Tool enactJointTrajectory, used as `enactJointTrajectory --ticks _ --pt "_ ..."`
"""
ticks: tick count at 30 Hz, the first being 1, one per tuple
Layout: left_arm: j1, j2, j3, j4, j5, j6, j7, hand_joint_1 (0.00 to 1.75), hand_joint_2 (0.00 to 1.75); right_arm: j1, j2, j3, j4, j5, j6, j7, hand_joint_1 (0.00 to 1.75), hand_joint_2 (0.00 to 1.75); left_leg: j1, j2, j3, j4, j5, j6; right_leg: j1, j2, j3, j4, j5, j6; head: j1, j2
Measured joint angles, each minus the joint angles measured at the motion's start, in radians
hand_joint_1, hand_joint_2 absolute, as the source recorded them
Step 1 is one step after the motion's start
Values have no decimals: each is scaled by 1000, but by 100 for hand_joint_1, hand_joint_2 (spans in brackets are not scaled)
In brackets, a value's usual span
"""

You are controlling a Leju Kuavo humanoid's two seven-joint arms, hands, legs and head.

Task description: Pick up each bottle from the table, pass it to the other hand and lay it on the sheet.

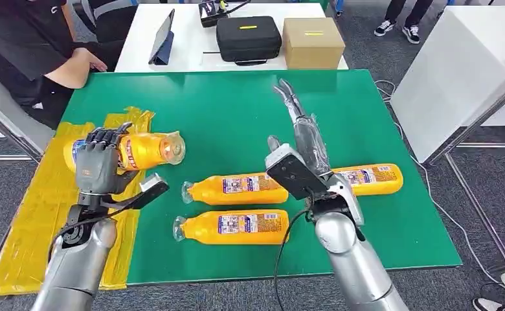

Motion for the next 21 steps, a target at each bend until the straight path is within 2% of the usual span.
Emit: enactJointTrajectory --ticks 4,11,21 --pt "-7 -5 4 14 -32 0 20 175 175 -4 0 0 6 -2 2 3 0 0 0 0 0 0 0 0 0 0 0 0 0 0 0 0" --pt "-16 -7 -31 88 -173 0 184 175 175 -62 30 2 40 -7 61 18 0 0 0 0 0 0 0 0 0 0 0 0 0 0 0 0" --pt "-37 14 -69 250 -194 2 267 175 175 -134 72 7 107 -18 108 12 0 0 0 0 0 0 0 0 0 0 0 0 0 0 0 0"
